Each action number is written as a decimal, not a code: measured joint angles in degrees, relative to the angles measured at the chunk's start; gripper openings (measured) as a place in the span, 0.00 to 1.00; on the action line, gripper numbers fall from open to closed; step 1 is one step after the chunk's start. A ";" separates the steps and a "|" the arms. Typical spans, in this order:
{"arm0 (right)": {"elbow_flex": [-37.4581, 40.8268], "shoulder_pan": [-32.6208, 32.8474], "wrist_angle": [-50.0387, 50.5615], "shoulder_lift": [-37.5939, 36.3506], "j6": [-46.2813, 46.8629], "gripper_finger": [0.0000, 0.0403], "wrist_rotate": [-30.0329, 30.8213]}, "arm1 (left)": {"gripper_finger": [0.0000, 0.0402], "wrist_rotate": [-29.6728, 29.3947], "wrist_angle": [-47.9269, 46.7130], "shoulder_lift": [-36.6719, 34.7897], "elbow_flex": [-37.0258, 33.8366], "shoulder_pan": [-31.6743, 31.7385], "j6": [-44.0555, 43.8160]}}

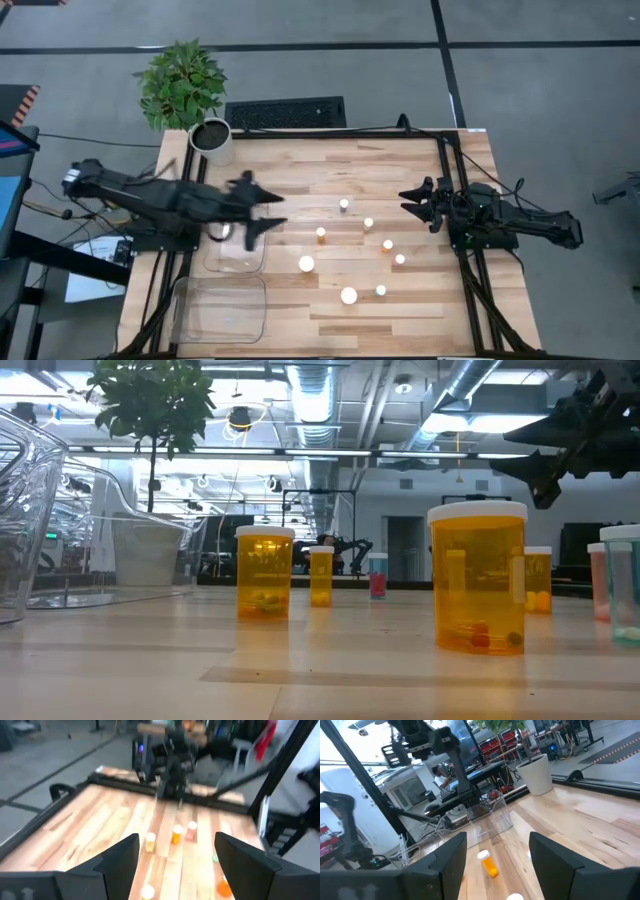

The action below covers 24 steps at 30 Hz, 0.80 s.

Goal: Pick and place medicine bottles into bin by pill shape (circle, oval)
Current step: Put the middle orange capsule bottle into the bottom transparent bin

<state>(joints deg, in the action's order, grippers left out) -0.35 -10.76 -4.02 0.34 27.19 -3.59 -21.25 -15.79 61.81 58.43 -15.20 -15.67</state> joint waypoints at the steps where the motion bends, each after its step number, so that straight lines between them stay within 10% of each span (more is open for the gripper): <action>1: -0.01 0.01 0.36 0.00 0.01 0.56 0.01 | 0.63 0.23 -1.71 2.85 2.46 0.03 0.03; 12: -0.01 0.31 2.30 0.02 -0.07 0.56 0.04 | 0.78 3.02 -17.06 27.84 20.16 -1.30 5.44; 24: -0.01 0.28 2.68 0.02 -0.40 0.56 -0.79 | 0.80 10.95 -23.28 39.31 21.64 -0.92 3.64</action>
<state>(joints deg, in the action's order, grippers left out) -0.36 -10.48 -1.33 0.36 26.79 -4.37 -10.31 -39.07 101.13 80.07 -16.12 -12.03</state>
